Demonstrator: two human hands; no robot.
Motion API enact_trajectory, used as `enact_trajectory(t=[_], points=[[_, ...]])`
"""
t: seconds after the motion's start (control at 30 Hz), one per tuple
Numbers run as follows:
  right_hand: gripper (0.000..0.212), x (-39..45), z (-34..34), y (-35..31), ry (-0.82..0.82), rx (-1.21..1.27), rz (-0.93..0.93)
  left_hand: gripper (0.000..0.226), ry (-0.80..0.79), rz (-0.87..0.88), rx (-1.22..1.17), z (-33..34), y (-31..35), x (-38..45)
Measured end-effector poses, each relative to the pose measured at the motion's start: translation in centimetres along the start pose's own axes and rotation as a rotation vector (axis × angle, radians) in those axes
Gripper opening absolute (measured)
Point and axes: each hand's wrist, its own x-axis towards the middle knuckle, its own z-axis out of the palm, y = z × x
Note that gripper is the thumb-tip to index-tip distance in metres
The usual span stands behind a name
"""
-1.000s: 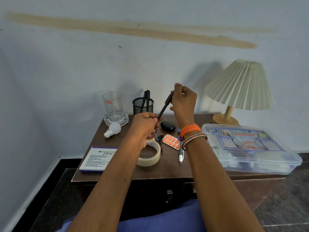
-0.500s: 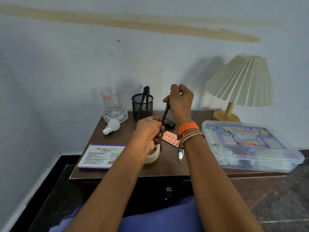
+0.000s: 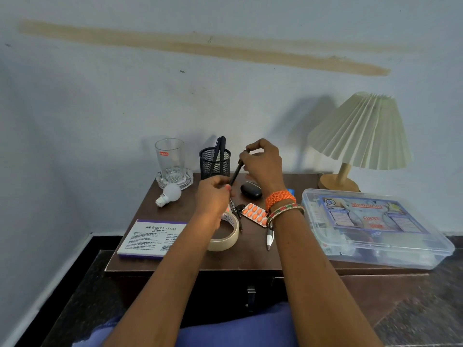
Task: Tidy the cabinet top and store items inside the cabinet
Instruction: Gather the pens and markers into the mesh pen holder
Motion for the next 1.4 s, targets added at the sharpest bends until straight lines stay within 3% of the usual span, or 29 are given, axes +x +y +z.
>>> enact_trajectory(t=[0.1,0.3,0.37,0.67,0.93,1.23,1.4], points=[[0.017,0.2,0.4,-0.2,-0.051,0.138,0.034,0.026,0.063,0.143,0.133,-1.1,-0.2,1.0],[0.016,2.8,1.2,-2.2,0.398,0.322,-0.145,0.025,0.291,0.308,0.402,-3.7,-0.2,3.1],[0.014,3.9,1.6,-2.7,0.447,0.286,-0.243,0.024,0.321,0.291,0.429,-4.5,-0.4,3.5],[0.008,7.1,4.6,-1.4,0.189,-0.113,-0.371,0.019,0.313,0.258,0.429,-5.2,-0.4,4.6],[0.014,9.0,6.2,1.5,0.114,-0.32,-0.181,0.018,0.286,0.26,0.466,-5.4,-0.3,5.2],[0.044,8.9,6.5,2.2,-0.09,-0.366,-0.064,0.022,0.261,0.277,0.501,-5.1,-0.2,5.2],[0.047,8.6,4.7,1.8,-0.013,-0.292,-0.043,0.02,0.249,0.288,0.519,-5.1,-0.5,5.1]])
